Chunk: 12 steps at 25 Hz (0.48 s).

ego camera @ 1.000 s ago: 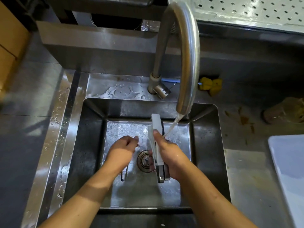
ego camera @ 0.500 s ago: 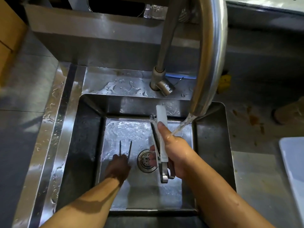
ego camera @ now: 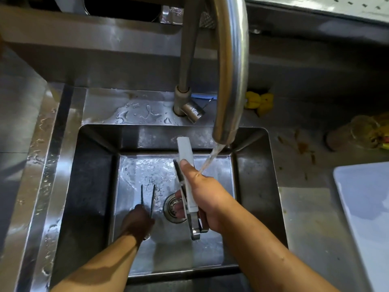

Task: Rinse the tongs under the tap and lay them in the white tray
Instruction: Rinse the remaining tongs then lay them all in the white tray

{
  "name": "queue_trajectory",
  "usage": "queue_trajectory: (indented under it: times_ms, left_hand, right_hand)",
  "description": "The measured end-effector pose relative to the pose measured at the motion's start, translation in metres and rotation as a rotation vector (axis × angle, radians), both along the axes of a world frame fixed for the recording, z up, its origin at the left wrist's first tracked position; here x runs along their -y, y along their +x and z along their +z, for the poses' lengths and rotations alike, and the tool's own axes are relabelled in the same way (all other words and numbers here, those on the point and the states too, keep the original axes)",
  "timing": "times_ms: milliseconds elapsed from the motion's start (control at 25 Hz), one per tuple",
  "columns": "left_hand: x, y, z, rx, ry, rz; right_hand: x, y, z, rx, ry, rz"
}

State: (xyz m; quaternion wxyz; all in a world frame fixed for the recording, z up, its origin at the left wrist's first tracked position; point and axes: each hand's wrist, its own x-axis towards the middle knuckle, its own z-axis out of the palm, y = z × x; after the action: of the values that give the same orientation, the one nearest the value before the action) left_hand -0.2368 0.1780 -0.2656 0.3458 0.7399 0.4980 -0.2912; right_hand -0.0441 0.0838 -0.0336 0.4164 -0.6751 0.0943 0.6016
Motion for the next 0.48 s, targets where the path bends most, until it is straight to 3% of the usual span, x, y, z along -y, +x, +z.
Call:
queue_trajectory:
  times_ms: [120,280,360,480]
  left_hand:
    - [-0.002,0.008,0.023,0.053,-0.136,0.347]
    - [0.003,0.034,0.088,0.368,-0.339,0.795]
    - [0.003,0.042,0.135,0.511,-0.405,0.805]
    - [0.002,0.045,0.197,0.661,-0.456,0.593]
  right_hand:
    - [0.001,-0.001,0.001,0.011,0.028,0.007]
    - [0.0,-0.003,0.001,0.08,0.045,0.012]
    - [0.0,-0.006,0.002,0.119,0.049,-0.015]
    - [0.001,-0.009,0.007,0.249,-0.008,0.054]
